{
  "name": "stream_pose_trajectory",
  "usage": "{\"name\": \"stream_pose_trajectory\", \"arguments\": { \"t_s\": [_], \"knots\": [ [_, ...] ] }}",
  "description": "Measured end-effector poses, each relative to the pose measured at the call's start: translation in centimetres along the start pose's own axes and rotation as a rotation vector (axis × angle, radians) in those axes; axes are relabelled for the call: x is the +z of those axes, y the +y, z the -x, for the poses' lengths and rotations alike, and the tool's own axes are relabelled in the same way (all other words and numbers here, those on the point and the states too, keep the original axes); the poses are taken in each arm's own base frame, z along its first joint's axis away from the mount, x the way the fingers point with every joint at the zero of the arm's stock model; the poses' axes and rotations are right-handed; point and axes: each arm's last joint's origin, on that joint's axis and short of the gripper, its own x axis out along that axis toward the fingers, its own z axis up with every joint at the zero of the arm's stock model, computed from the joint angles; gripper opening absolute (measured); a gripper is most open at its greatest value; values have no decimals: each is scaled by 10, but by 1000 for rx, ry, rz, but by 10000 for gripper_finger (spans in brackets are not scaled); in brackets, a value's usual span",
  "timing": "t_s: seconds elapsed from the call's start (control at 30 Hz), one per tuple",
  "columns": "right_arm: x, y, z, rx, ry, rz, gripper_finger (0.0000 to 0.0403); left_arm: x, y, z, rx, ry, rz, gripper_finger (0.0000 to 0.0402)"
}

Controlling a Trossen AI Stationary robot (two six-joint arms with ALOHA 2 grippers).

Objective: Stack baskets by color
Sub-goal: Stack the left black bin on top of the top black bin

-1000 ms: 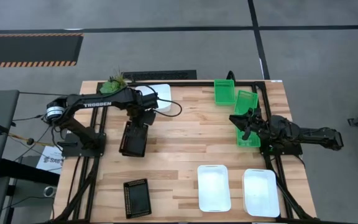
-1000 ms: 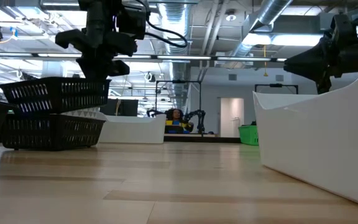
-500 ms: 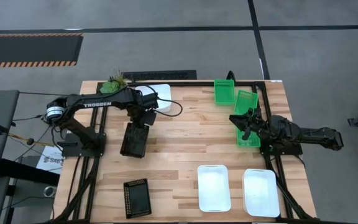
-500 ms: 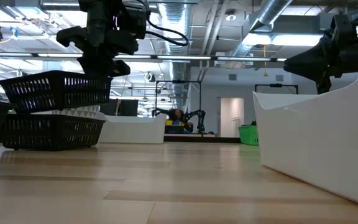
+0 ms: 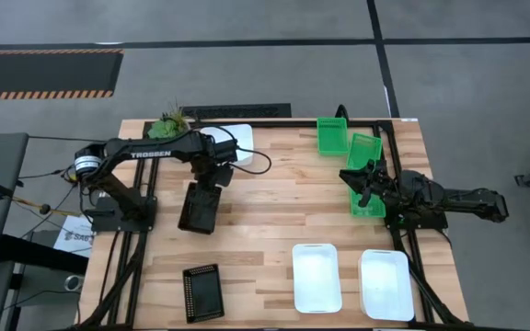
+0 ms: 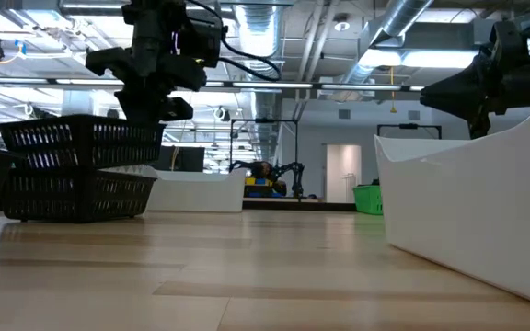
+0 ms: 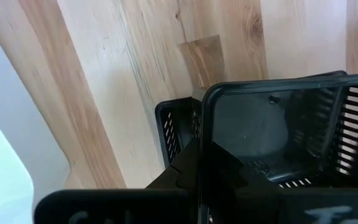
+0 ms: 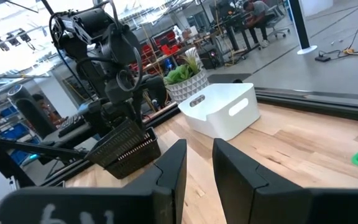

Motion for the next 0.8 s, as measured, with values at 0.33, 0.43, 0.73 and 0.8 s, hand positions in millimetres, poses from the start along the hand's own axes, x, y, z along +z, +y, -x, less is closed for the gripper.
{"name": "stream_pose_trajectory", "arguments": {
  "t_s": [0.33,0.43,0.73,0.8],
  "knots": [
    [0,0,0,0,0,0,104,-4,5,1,6,9,47,0],
    [0,0,0,0,0,0,104,-4,5,1,3,16,54,0],
    [0,0,0,1,0,0,104,-6,4,1,-9,38,56,3],
    [0,0,0,1,0,0,104,-6,4,1,-8,37,56,9]
  ]
}}
